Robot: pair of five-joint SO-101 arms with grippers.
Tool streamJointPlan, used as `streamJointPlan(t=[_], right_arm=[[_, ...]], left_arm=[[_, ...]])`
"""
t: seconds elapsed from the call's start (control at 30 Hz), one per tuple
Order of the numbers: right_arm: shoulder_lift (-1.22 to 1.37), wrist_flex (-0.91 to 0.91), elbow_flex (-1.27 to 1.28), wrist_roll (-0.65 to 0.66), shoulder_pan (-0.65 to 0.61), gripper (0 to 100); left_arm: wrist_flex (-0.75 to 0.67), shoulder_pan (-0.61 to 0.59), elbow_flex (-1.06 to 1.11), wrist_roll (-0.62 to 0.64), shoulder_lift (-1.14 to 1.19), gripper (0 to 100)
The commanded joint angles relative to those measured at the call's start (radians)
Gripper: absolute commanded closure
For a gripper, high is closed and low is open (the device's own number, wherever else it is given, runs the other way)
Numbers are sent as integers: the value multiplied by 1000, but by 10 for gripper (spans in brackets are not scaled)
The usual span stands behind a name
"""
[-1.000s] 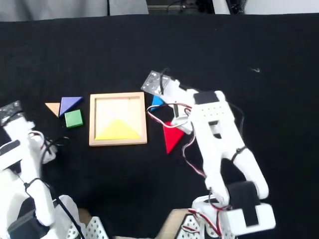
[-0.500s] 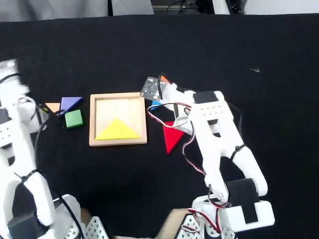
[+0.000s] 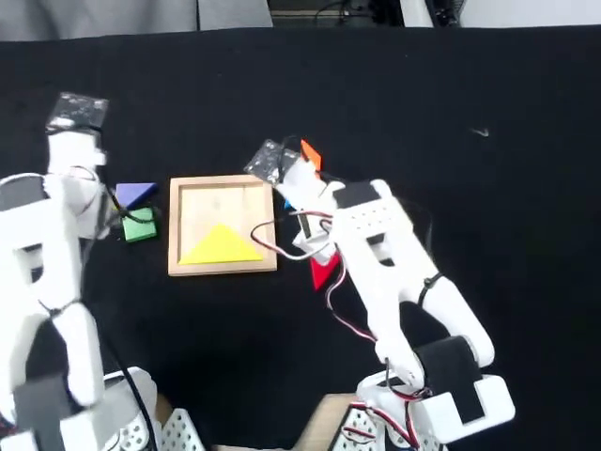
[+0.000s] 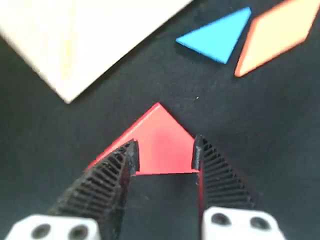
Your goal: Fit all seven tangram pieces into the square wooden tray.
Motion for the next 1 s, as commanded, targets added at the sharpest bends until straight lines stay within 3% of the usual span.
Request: streamJointPlan(t=[0.0,0.13,0.3,0.67,0.97], right_arm=[[-7,-166,64,-78,-8,817],[-5,-264,114,-83,-6,817],[-5,-272,124,-80,-5,817],[-4,-273,125,-78,-5,817],[-4,-273,125,-78,-5,817]], left_arm=[[-3,-42,-153,74,166,813],[-23,36,-255,69,331,755],[-78,62,-456,61,500,752],[-80,62,-783,-183,859,752],[157,62,-1130,-434,1083,752]])
